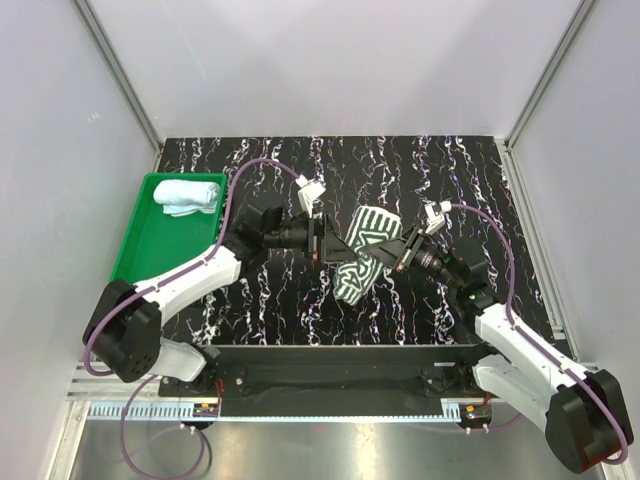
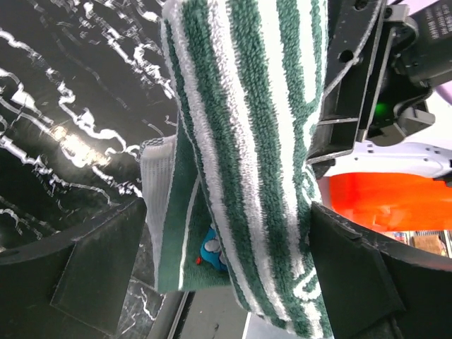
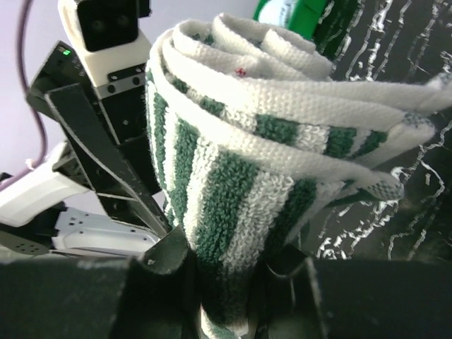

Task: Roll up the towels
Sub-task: Place the rolled towel into the container

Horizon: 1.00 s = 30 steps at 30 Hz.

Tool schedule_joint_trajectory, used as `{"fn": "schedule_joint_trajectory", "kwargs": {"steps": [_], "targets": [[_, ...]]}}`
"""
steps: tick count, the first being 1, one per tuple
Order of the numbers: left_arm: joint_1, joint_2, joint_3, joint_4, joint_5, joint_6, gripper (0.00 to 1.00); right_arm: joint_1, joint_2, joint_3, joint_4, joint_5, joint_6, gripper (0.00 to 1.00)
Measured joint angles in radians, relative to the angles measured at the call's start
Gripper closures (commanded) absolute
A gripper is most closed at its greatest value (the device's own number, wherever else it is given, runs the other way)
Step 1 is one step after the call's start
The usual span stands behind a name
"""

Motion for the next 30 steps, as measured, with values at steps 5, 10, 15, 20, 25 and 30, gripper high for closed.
{"fn": "schedule_joint_trajectory", "kwargs": {"steps": [5,10,15,20,25,30], "targets": [[0.001,0.000,-0.019,0.088,0.036,-0.036,0.01,0.000,0.011,-0.020,0.114,-0.013,0.066,1.00],[0.005,0.028,-0.088,0.272,0.090,-0.148,0.05,0.000,0.073,-0.073,0.301,-0.044,0.154,1.00],[0.006,0.058,-0.116,0.400,0.137,-0.240,0.55,0.000,0.142,-0.108,0.442,-0.047,0.214,1.00],[0.011,0.055,-0.115,0.451,0.158,-0.265,1.00,-0.002,0.153,-0.109,0.499,-0.043,0.226,1.00],[0.011,0.042,-0.115,0.452,0.158,-0.264,1.00,-0.002,0.153,-0.108,0.516,-0.045,0.227,0.83],[0.010,0.005,-0.121,0.396,0.132,-0.236,1.00,0.001,0.140,-0.080,0.494,-0.051,0.224,0.24]]}}
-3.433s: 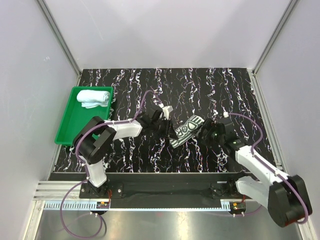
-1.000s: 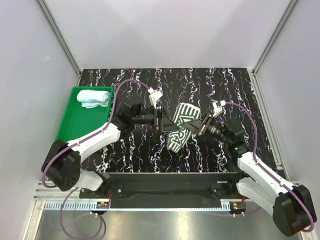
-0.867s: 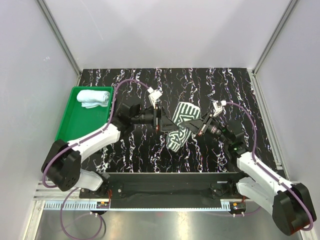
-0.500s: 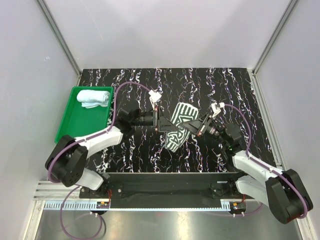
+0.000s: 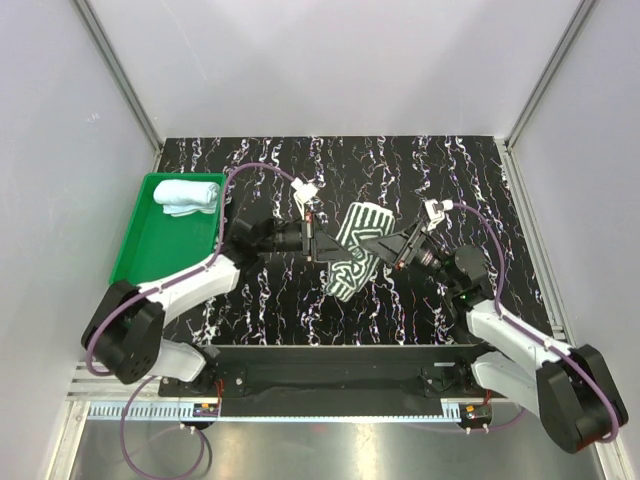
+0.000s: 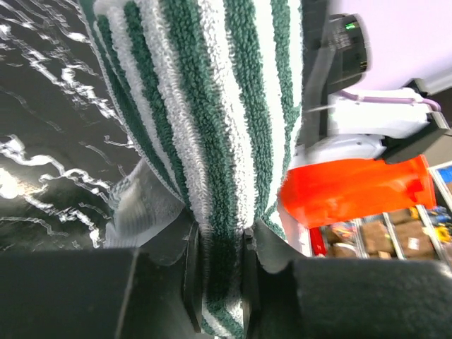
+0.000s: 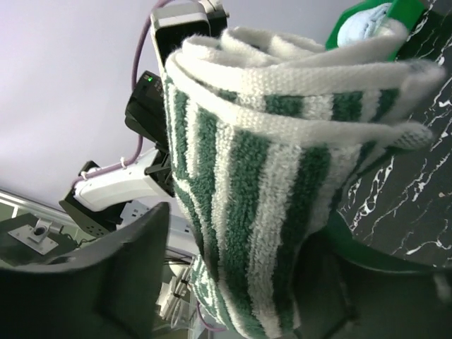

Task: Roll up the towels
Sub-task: Place the rolled towel into the container

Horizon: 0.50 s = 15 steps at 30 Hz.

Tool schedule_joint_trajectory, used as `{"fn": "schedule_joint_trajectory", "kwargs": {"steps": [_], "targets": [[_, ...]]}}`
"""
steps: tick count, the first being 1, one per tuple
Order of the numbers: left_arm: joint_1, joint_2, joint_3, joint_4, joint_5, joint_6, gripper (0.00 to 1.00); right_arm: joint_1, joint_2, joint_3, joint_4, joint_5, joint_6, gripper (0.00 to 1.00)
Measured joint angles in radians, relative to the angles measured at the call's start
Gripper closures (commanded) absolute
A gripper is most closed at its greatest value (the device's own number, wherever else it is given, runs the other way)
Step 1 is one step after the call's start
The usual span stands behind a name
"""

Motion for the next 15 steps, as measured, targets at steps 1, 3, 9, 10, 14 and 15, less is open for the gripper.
{"fn": "schedule_joint_trajectory", "kwargs": {"steps": [1,3,9,10,14,15], "targets": [[0.000,-0.014,0.000,-0.026,-0.012,0.012,1.00,0.002,-0.016,0.008,-0.019,0.002,-0.009,0.19],[0.000,-0.046,0.001,-0.071,-0.028,0.033,1.00,0.004,-0.057,0.017,-0.064,0.003,-0.026,0.07],[0.036,-0.141,0.001,-0.180,-0.067,0.050,1.00,0.006,-0.200,0.053,-0.233,0.056,-0.117,0.00],[0.053,-0.157,0.001,-0.190,-0.077,0.045,1.00,0.006,-0.214,0.062,-0.266,0.068,-0.132,0.00],[0.157,-0.234,-0.006,-0.218,-0.109,0.019,1.00,0.006,-0.250,0.092,-0.401,0.127,-0.183,0.00],[0.189,-0.252,-0.006,-0.223,-0.111,0.014,1.00,0.006,-0.253,0.095,-0.428,0.139,-0.192,0.00]]}}
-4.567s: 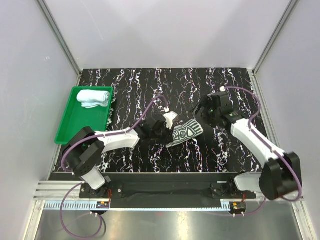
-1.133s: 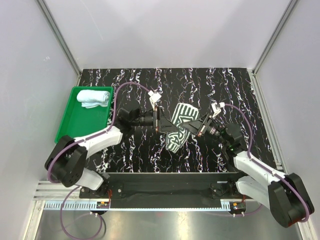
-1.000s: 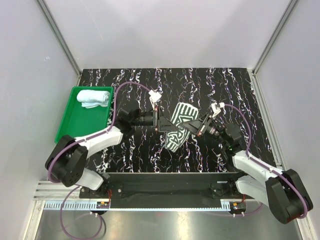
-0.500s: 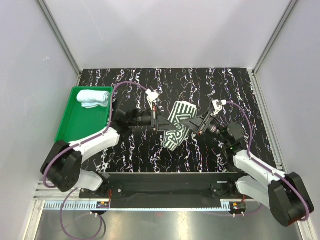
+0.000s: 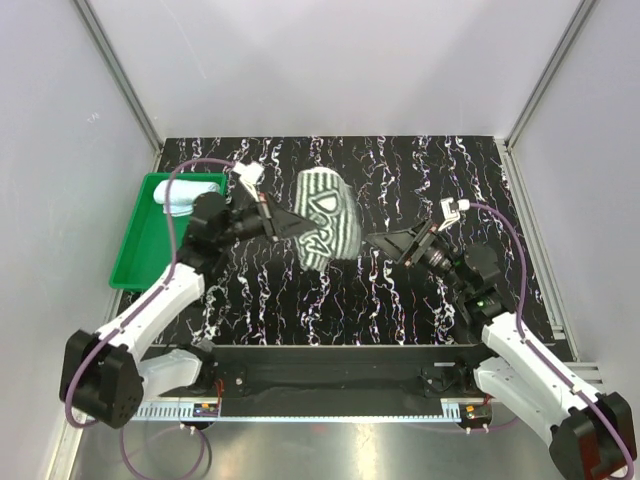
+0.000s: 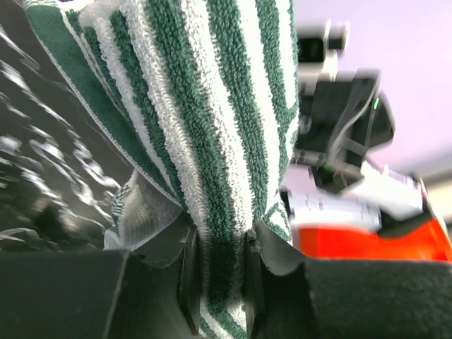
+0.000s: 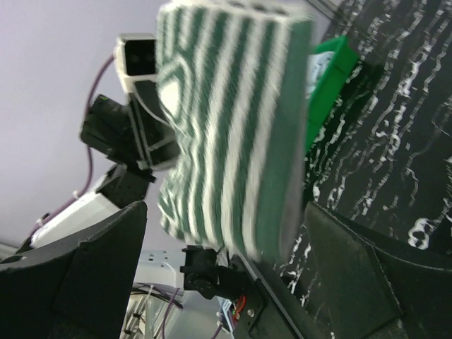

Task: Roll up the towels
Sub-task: Place the rolled towel into the container

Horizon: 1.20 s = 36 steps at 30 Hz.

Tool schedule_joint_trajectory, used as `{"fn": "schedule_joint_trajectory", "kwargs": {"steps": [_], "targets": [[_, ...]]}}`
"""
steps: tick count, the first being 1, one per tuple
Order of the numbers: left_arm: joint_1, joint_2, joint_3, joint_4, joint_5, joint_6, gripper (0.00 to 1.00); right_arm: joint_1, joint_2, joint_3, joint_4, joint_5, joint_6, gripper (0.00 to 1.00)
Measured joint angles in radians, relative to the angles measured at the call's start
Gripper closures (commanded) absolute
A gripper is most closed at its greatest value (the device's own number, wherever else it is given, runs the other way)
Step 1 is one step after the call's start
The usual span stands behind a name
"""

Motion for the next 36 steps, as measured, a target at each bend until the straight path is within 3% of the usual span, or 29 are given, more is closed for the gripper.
{"fn": "schedule_joint_trajectory", "kwargs": {"steps": [8,11,15,21,26,31,36], "targets": [[0.317,-0.097,-0.003,-0.079,-0.012,-0.043,1.00,0.000,0.031,0.001,-0.131,0.029,-0.038,0.00],[0.491,-0.159,0.019,-0.272,-0.107,-0.005,1.00,0.000,0.030,0.002,-0.161,0.029,-0.047,0.00],[0.661,-0.189,0.112,-0.574,-0.338,0.079,1.00,0.000,0.017,0.011,-0.225,0.029,-0.065,0.00],[0.789,-0.192,0.197,-0.880,-0.686,0.146,1.00,0.000,-0.027,0.054,-0.321,0.029,-0.087,0.00],[0.846,-0.179,0.204,-1.017,-0.882,0.145,1.00,0.000,-0.039,0.058,-0.364,0.022,-0.089,0.00],[0.912,-0.163,0.168,-1.036,-0.973,0.132,1.00,0.000,-0.039,0.058,-0.426,0.009,-0.096,0.00],[0.977,-0.040,0.090,-0.966,-0.946,0.118,1.00,0.000,-0.027,0.067,-0.468,-0.007,-0.107,0.00]]}}
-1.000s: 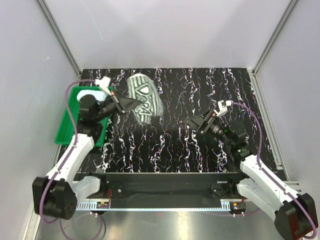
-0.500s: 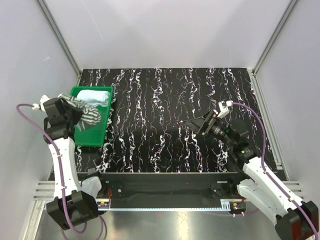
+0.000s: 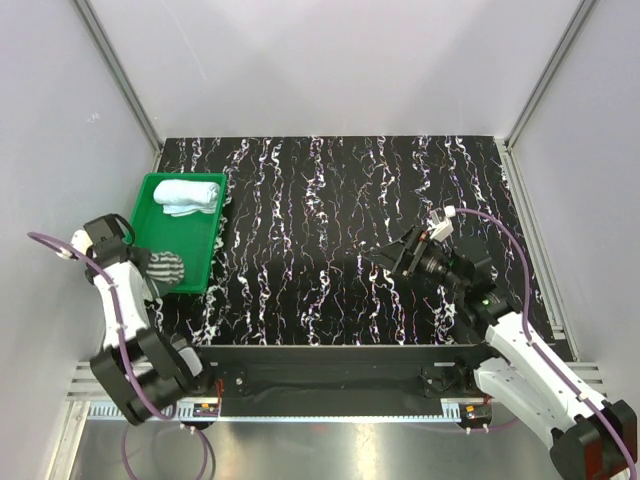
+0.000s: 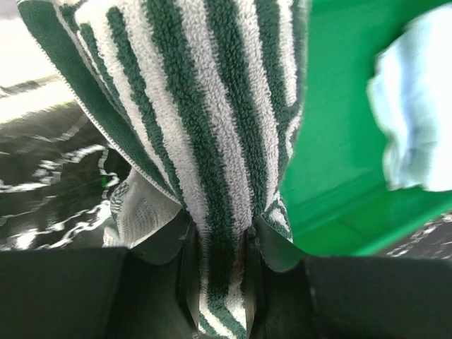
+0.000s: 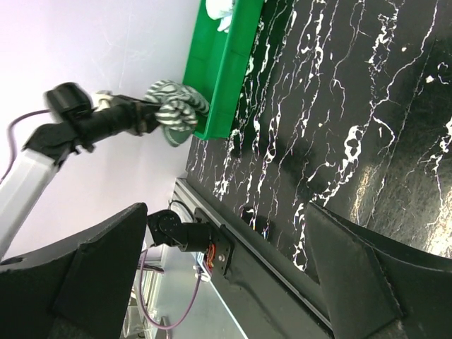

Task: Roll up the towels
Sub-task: Place the rolled towel into the container

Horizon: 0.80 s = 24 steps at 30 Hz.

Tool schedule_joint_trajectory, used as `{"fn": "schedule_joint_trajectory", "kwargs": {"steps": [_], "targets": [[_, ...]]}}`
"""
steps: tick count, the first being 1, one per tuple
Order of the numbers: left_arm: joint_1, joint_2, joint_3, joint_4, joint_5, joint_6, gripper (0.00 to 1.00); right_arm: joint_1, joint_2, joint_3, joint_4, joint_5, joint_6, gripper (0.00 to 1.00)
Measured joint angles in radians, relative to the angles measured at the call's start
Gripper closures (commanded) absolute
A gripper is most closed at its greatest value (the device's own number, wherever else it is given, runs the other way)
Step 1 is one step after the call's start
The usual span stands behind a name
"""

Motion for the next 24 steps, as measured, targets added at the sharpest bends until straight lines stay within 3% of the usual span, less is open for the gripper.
{"fn": "schedule_joint_trajectory", "kwargs": {"steps": [10,16,24], "targets": [[-0.036,0.257,-0.062,0.222,0.214,-0.067,1.00,0.000,0.083,0.000,0.038,-0.002,0.009,0.00],[-0.089,0.396,0.022,0.306,0.241,-0.113,1.00,0.000,0.128,-0.003,0.072,-0.002,0.013,0.00],[-0.140,0.509,0.023,0.549,0.265,-0.180,1.00,0.000,0.167,-0.003,0.088,-0.002,0.011,0.00]]}}
